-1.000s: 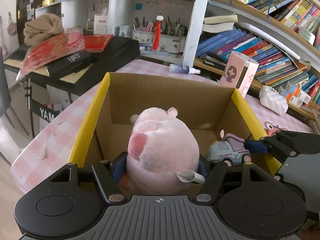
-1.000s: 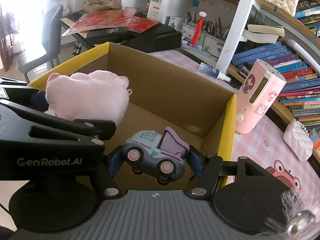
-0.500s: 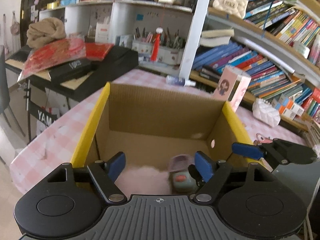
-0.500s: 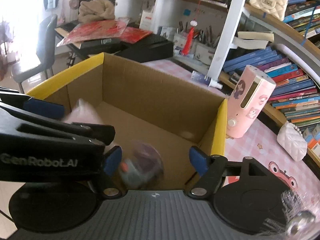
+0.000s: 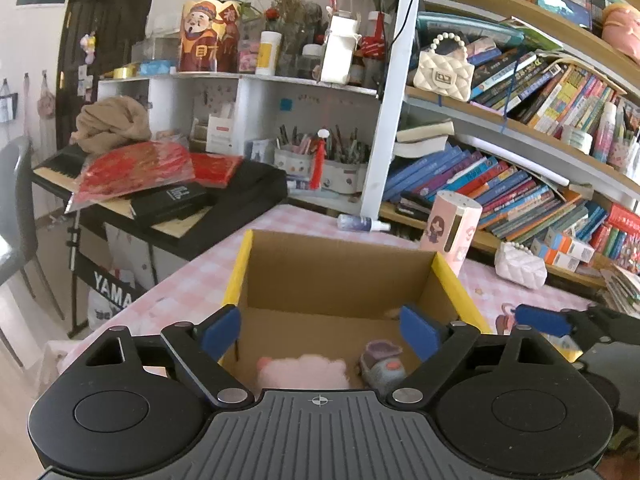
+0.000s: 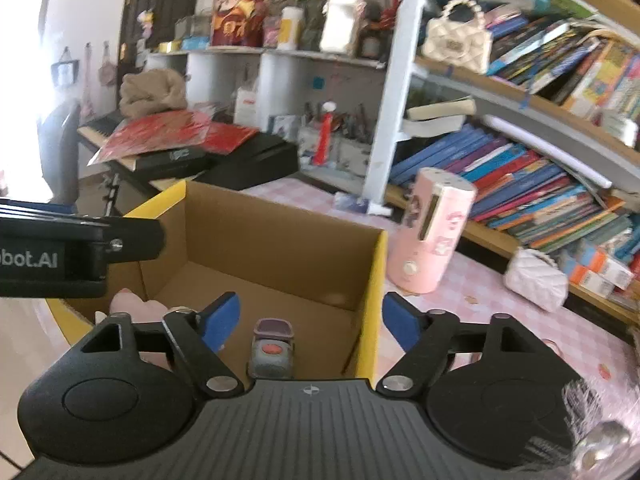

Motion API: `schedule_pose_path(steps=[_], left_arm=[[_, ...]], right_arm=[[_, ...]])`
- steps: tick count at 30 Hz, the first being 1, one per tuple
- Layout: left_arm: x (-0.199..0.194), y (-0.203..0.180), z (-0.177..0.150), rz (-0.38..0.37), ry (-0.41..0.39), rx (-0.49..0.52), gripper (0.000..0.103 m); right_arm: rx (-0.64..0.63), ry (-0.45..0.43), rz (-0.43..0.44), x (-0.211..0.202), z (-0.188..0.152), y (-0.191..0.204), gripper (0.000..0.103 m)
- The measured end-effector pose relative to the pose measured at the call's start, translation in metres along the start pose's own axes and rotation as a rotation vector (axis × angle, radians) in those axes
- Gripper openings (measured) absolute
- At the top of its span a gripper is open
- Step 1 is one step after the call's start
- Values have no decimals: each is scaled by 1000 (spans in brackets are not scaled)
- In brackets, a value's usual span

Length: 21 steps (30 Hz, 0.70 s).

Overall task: Organize objects
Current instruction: 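Lift both open tools out of the yellow box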

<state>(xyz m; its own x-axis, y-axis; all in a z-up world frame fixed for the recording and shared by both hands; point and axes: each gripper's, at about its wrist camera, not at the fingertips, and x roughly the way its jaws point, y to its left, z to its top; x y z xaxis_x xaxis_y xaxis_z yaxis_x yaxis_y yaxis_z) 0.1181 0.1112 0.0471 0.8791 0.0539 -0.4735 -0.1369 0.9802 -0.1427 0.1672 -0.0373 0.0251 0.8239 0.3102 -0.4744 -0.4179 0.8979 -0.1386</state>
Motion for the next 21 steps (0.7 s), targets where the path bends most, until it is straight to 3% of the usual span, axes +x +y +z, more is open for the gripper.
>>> schedule_pose_path(steps=[21], left_arm=[[-67,12,-72,34,133,33,90]], right_arm=[[116,153,-85,-78,-71,36,85]])
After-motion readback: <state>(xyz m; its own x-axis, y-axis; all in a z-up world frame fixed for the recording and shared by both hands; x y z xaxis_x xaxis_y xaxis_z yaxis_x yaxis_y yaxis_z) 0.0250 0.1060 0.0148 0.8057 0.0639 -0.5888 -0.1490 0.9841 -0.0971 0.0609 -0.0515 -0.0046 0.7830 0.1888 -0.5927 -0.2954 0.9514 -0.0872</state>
